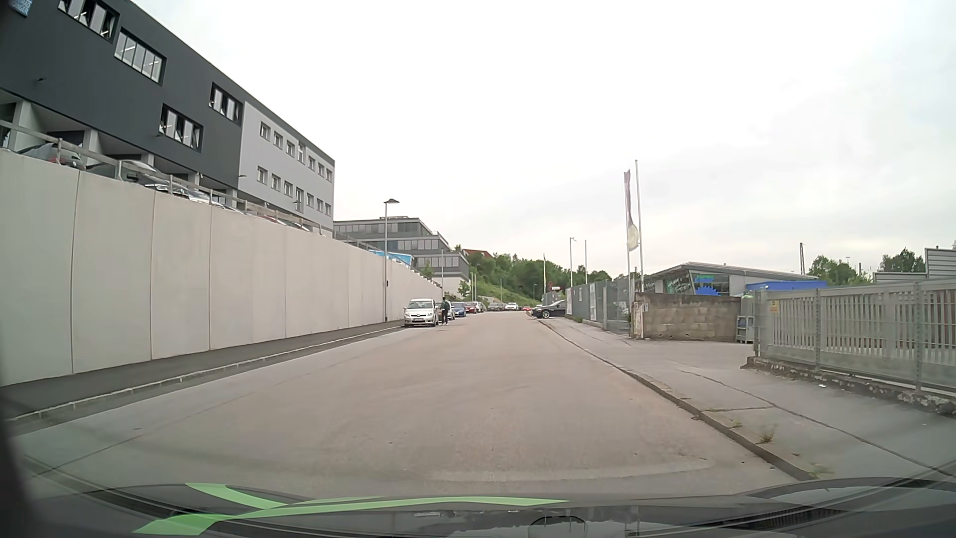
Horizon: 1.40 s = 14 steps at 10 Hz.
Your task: Follow the waypoints while adhering to traffic rules and regulations
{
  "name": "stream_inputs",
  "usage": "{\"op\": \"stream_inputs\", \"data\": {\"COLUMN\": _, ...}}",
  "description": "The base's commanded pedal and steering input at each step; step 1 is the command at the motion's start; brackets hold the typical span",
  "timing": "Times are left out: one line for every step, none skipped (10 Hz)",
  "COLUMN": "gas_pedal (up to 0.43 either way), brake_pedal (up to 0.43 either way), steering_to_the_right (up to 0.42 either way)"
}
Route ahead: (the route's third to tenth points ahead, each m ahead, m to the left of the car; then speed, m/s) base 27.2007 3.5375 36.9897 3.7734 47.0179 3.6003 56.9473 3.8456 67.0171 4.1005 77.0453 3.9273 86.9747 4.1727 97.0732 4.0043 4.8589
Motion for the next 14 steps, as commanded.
{"op": "stream_inputs", "data": {"gas_pedal": 0.13, "brake_pedal": 0.0, "steering_to_the_right": -0.003}}
{"op": "stream_inputs", "data": {"gas_pedal": 0.13, "brake_pedal": 0.0, "steering_to_the_right": -0.003}}
{"op": "stream_inputs", "data": {"gas_pedal": 0.13, "brake_pedal": 0.0, "steering_to_the_right": -0.002}}
{"op": "stream_inputs", "data": {"gas_pedal": 0.13, "brake_pedal": 0.0, "steering_to_the_right": 0.003}}
{"op": "stream_inputs", "data": {"gas_pedal": 0.13, "brake_pedal": 0.0, "steering_to_the_right": 0.007}}
{"op": "stream_inputs", "data": {"gas_pedal": 0.13, "brake_pedal": 0.0, "steering_to_the_right": 0.009}}
{"op": "stream_inputs", "data": {"gas_pedal": 0.13, "brake_pedal": 0.0, "steering_to_the_right": 0.011}}
{"op": "stream_inputs", "data": {"gas_pedal": 0.13, "brake_pedal": 0.0, "steering_to_the_right": 0.013}}
{"op": "stream_inputs", "data": {"gas_pedal": 0.13, "brake_pedal": 0.0, "steering_to_the_right": 0.013}}
{"op": "stream_inputs", "data": {"gas_pedal": 0.13, "brake_pedal": 0.0, "steering_to_the_right": 0.012}}
{"op": "stream_inputs", "data": {"gas_pedal": 0.13, "brake_pedal": 0.0, "steering_to_the_right": 0.01}}
{"op": "stream_inputs", "data": {"gas_pedal": 0.13, "brake_pedal": 0.0, "steering_to_the_right": 0.011}}
{"op": "stream_inputs", "data": {"gas_pedal": 0.13, "brake_pedal": 0.0, "steering_to_the_right": 0.01}}
{"op": "stream_inputs", "data": {"gas_pedal": 0.13, "brake_pedal": 0.0, "steering_to_the_right": 0.009}}
